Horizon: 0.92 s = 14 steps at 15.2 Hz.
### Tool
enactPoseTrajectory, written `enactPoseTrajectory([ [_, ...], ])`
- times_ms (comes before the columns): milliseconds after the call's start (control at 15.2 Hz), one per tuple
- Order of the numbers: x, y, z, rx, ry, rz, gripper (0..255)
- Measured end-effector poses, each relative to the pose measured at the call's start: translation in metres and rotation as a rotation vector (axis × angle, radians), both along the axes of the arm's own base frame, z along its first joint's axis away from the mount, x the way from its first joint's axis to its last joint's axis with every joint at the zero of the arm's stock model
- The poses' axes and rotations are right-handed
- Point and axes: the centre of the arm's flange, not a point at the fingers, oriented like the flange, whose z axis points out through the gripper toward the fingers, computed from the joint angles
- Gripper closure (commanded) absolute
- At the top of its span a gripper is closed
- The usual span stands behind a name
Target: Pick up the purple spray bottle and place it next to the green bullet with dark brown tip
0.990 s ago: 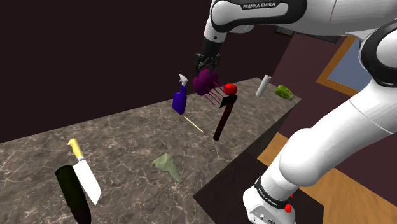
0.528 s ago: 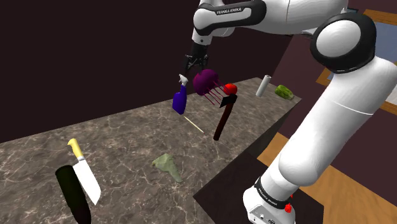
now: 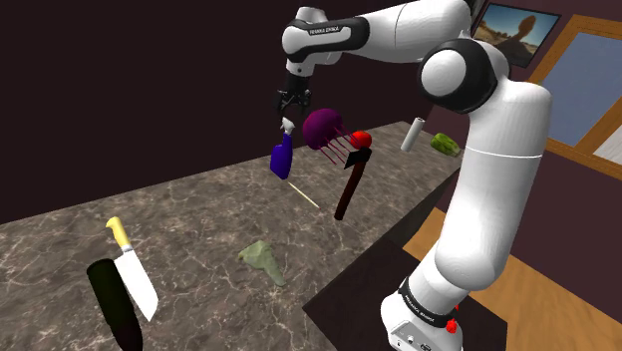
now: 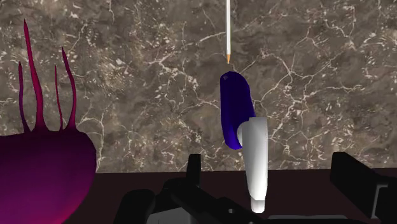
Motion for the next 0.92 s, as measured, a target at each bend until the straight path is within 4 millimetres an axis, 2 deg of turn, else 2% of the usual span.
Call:
enactPoseTrajectory([
  [462, 0.003, -0.002, -0.035, 0.001, 0.001, 0.001, 0],
  [858, 0.003, -0.002, -0.039, 0.001, 0.0, 0.001, 0],
  [924, 0.003, -0.002, -0.039, 0.001, 0.0, 0.001, 255],
])
